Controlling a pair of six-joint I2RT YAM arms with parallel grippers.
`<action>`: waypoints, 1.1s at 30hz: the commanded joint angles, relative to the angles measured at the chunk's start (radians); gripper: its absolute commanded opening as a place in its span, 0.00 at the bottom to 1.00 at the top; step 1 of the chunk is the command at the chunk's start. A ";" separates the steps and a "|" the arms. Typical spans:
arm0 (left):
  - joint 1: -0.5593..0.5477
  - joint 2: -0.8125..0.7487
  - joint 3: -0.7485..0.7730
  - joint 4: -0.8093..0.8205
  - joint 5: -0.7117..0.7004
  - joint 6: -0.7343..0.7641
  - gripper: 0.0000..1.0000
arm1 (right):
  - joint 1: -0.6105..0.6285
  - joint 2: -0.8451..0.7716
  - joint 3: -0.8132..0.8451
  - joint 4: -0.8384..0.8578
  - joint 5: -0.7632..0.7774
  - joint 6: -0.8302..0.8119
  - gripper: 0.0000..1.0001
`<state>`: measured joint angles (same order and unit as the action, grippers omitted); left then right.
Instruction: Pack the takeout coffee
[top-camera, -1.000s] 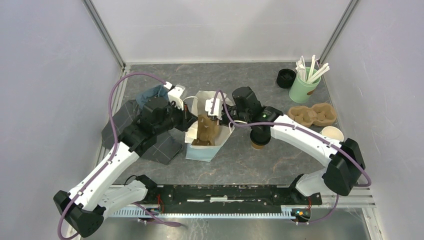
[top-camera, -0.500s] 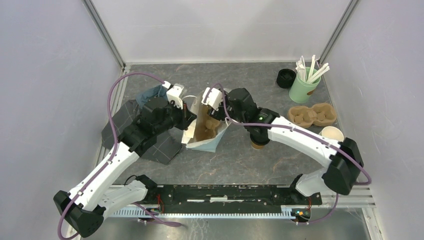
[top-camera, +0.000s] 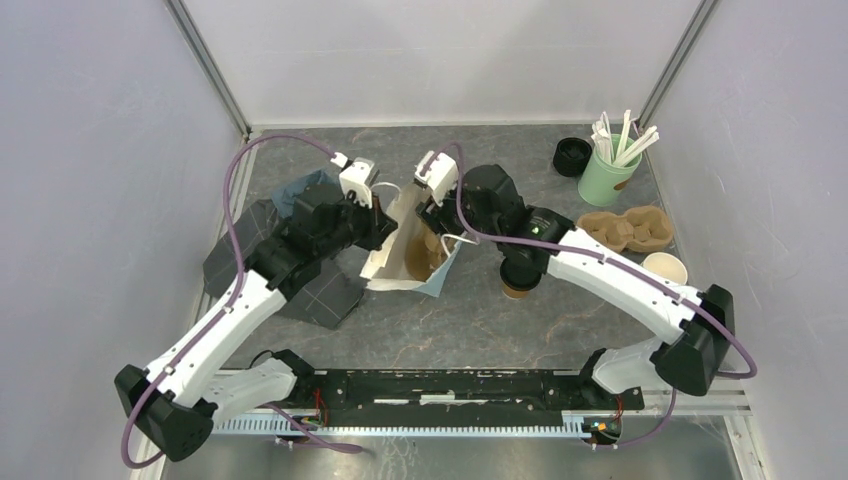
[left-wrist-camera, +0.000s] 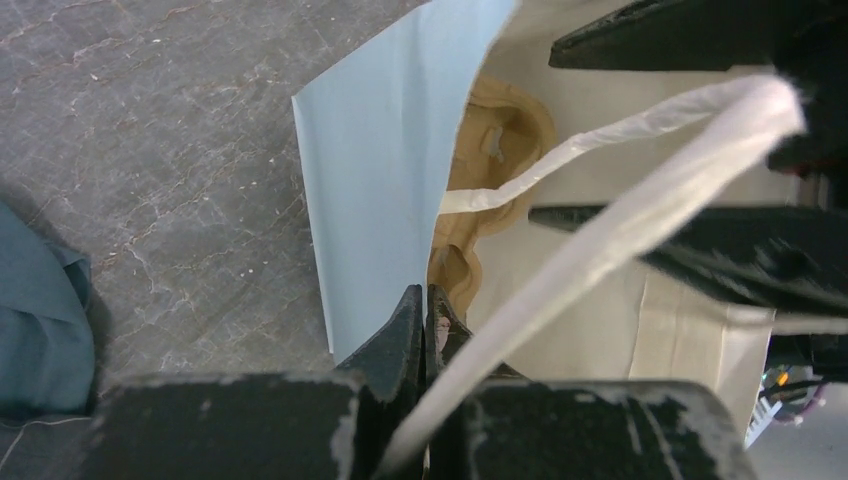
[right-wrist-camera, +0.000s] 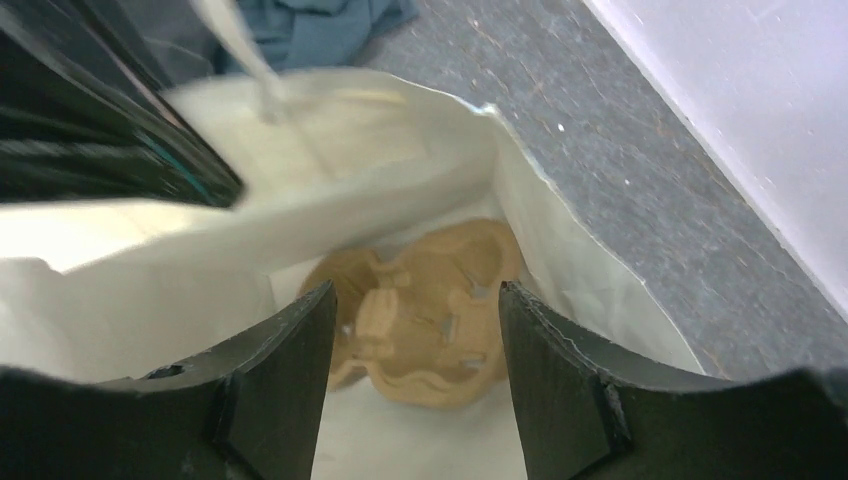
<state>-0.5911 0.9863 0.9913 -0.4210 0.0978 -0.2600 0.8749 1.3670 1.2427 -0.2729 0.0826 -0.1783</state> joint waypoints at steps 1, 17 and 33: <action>0.002 0.089 0.099 -0.046 -0.043 -0.097 0.02 | 0.003 0.053 0.187 -0.084 -0.079 0.155 0.68; 0.001 0.255 0.265 -0.181 -0.073 -0.380 0.02 | -0.064 0.272 0.878 -0.571 0.257 0.393 0.98; 0.002 0.315 0.324 -0.211 -0.048 -0.413 0.02 | -0.132 -0.061 0.149 -0.355 -0.026 0.568 0.96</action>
<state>-0.5903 1.2850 1.2625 -0.6331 0.0502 -0.6250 0.7395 1.3457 1.5127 -0.7918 0.1482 0.3264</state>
